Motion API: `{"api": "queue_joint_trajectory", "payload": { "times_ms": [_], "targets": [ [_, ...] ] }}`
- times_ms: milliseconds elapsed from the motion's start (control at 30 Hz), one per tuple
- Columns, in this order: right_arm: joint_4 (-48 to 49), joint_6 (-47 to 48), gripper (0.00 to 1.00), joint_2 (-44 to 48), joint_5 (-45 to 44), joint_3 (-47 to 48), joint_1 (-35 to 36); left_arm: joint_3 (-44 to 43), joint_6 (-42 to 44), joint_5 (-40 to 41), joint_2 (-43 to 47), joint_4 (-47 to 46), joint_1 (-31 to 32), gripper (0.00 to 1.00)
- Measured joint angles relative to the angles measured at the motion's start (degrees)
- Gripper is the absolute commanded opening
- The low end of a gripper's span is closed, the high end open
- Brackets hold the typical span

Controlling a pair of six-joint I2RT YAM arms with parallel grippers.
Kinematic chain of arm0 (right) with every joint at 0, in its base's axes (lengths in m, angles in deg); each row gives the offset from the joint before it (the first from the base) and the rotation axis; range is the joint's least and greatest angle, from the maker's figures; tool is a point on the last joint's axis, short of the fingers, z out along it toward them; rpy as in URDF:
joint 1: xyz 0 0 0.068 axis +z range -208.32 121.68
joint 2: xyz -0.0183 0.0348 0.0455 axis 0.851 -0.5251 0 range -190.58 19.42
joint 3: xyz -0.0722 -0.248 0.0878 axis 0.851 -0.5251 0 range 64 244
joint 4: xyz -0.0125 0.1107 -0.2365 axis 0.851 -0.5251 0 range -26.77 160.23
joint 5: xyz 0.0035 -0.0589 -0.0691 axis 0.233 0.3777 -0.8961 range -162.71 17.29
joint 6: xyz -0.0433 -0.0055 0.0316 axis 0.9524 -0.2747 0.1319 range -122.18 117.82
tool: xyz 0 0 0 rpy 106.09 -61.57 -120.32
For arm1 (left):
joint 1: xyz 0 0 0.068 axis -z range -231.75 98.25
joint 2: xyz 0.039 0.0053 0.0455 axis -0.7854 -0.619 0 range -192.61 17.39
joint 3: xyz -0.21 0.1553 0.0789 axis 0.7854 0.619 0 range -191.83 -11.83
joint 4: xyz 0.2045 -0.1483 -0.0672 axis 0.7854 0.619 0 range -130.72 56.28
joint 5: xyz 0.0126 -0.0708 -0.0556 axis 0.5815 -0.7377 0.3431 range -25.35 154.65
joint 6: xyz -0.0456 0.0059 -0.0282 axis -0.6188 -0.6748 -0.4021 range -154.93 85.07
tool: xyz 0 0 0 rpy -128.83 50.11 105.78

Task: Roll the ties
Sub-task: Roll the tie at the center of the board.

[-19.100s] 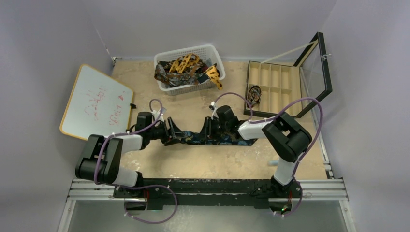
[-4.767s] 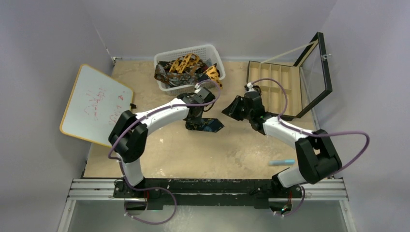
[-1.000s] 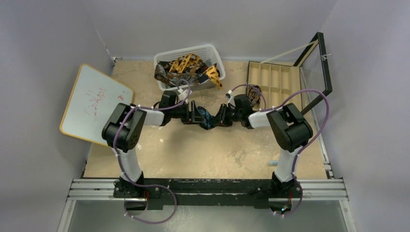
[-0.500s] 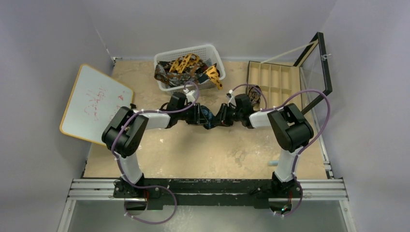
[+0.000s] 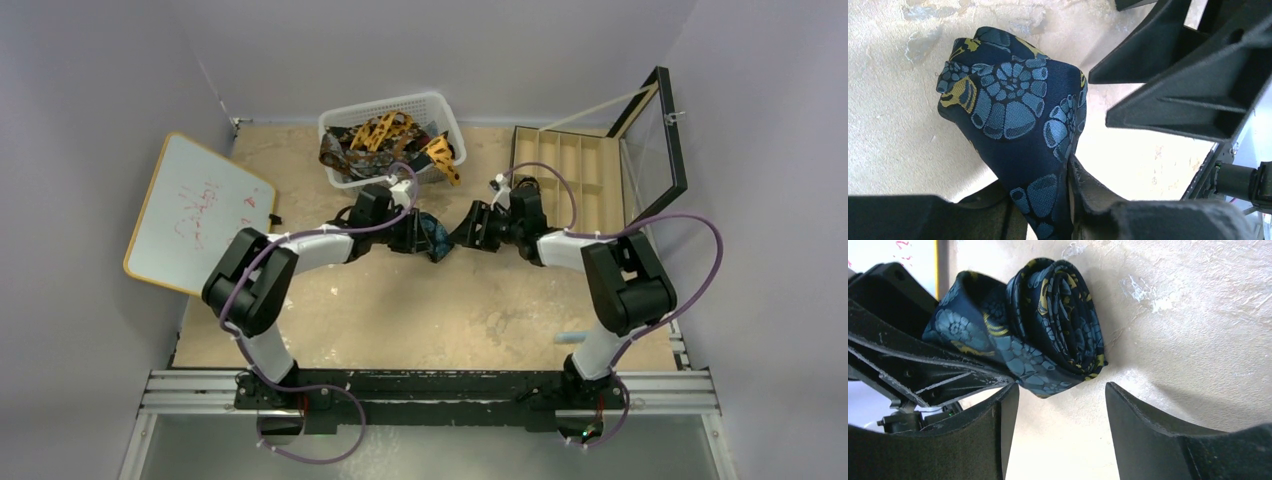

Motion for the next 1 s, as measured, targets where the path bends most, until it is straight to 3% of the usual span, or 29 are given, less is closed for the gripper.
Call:
{"api": "queue_joint_trajectory", "payload": {
  "times_ms": [333,400,533,567,633,833,1000],
  "targets": [
    [-1.3,3.2,0.72,-4.6,1.9,7.8,0.1,-2.1,-0.9,1.4,-5.0,4.4,-0.3,0.58],
    [-1.8,3.7,0.72,-5.3,1.8,9.5,0.1,-2.0,-1.4,1.2,-4.9,4.4,-1.1,0.6],
    [-2.5,4.1,0.75,-5.4,1.7,10.3,0.1,0.1,-2.1,0.9,-2.7,4.7,-3.7,0.68],
    [-2.7,4.2,0.76,-5.4,1.6,10.3,0.1,1.5,-2.1,0.8,-1.5,4.7,-4.5,0.77],
    [-3.5,4.3,0.78,-5.4,1.5,10.3,0.1,4.7,-2.1,0.2,1.8,5.1,-6.0,0.83],
    [-6.1,6.2,0.76,-6.1,0.5,12.5,0.7,11.5,-2.3,-3.6,12.1,6.4,-10.1,0.85],
    [-6.7,6.7,0.74,-10.0,-0.9,19.5,2.4,11.6,-2.2,-6.5,13.2,5.7,-13.4,0.85]
  ]
}}
